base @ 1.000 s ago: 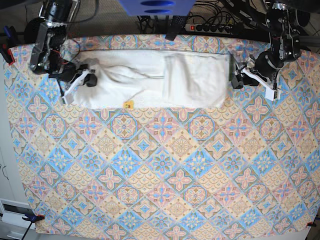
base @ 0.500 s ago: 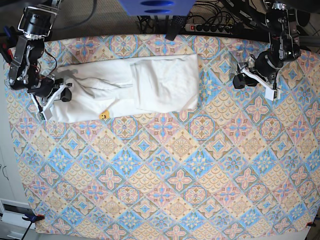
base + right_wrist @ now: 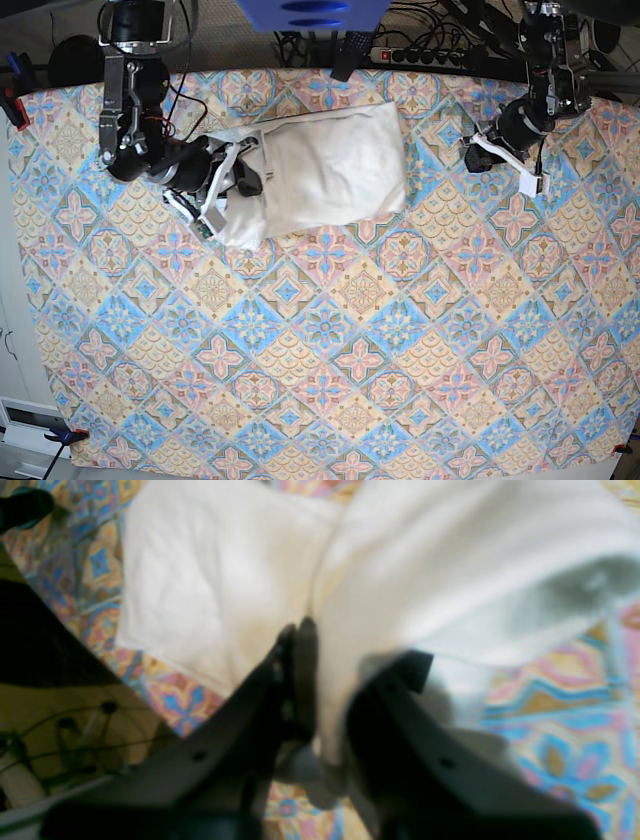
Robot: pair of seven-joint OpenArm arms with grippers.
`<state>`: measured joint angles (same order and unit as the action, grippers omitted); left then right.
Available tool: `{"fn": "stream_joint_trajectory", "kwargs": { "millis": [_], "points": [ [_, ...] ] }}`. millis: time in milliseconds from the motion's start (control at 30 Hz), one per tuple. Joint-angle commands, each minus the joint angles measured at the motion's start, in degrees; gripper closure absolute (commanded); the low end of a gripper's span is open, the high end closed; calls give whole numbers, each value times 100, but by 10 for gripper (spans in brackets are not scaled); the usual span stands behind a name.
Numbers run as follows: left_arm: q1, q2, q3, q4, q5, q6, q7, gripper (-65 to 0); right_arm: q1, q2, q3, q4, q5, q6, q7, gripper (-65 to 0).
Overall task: Fold the T-shirt properly
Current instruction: 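Fold the strip's end with the right gripper toward the left gripper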
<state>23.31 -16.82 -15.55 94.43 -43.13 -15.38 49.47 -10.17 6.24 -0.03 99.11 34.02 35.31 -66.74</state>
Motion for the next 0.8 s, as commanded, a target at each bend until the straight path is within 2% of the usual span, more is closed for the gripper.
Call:
{"fn": "stream_joint_trajectory", "kwargs": {
  "millis": [0, 133, 300, 467, 667, 767],
  "points": [
    [-15, -10, 30, 64, 116, -40, -73, -17, 64, -66, -107, 107, 145, 25, 129, 0],
    [-15, 174, 241, 73, 573, -40, -81, -17, 64, -127, -520, 115, 136, 25, 147, 0],
    [-155, 350, 522, -147, 951, -40, -90, -17, 64, -127, -608, 256, 136, 25, 129, -2],
    [-401, 359, 847, -595, 986, -32, -451, -17, 90, -127, -915, 388, 136, 25, 120, -2],
    [-771, 359, 1111, -1175, 977, -23, -521, -17, 222, -110, -1241, 441, 136, 34, 94, -2],
    [-973, 385, 1322, -1263, 977, -23, -530, -17, 406, -110, -1443, 458, 136, 359, -29, -2]
  ]
}}
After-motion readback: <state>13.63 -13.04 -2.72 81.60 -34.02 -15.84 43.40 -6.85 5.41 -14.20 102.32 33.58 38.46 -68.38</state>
